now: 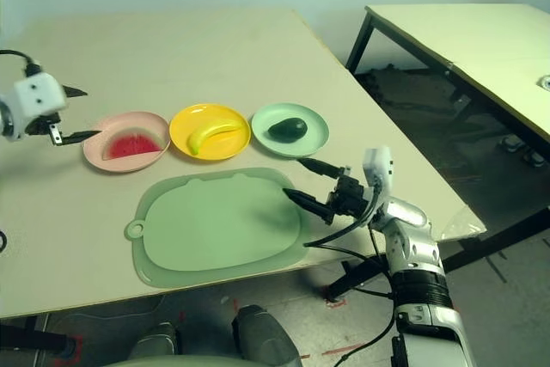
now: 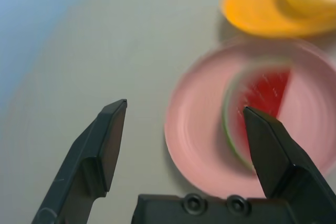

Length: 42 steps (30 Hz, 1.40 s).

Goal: Place the fruits into color-matched plates.

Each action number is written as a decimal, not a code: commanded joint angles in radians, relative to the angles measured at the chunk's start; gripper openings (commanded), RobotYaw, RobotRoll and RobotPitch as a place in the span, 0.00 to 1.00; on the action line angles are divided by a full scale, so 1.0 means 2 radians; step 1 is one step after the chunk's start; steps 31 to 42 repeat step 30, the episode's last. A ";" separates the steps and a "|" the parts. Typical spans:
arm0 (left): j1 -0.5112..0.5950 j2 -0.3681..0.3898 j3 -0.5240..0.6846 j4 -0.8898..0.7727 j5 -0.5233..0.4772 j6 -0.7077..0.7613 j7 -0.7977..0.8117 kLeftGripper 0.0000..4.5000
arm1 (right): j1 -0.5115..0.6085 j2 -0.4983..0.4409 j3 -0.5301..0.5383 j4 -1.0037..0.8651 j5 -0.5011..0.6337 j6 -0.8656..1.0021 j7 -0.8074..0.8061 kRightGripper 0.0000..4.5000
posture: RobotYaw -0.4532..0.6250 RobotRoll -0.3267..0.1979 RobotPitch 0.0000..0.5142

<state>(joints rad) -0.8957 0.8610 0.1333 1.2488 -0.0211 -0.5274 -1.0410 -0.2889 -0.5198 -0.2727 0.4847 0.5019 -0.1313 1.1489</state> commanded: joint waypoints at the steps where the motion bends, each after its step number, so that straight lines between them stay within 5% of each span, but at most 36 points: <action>1: 0.082 -0.009 0.066 -0.045 -0.077 0.054 0.009 1.00 | 0.002 0.009 -0.036 0.046 -0.012 -0.047 -0.057 1.00 | 0.28 0.62 0.16; 8: 0.310 -0.098 0.152 -0.293 -0.177 0.168 0.120 1.00 | -0.028 0.005 -0.059 0.166 -0.047 -0.141 -0.135 1.00 | 0.34 0.62 0.25; 13: 0.375 -0.163 0.153 -0.432 -0.189 0.236 0.218 1.00 | -0.080 -0.025 -0.068 0.270 -0.057 -0.171 -0.144 1.00 | 0.35 0.62 0.22; 18: 0.400 -0.205 0.167 -0.481 -0.192 0.254 0.293 1.00 | -0.119 -0.065 -0.065 0.337 -0.071 -0.183 -0.122 1.00 | 0.33 0.62 0.22; 25: 0.428 -0.205 0.183 -0.499 -0.190 0.243 0.312 1.00 | -0.160 -0.123 -0.076 0.392 -0.083 -0.159 -0.163 1.00 | 0.35 0.62 0.18; 42: 0.434 -0.204 0.183 -0.516 -0.190 0.247 0.318 1.00 | -0.174 -0.125 -0.076 0.400 -0.091 -0.152 -0.175 1.00 | 0.36 0.62 0.15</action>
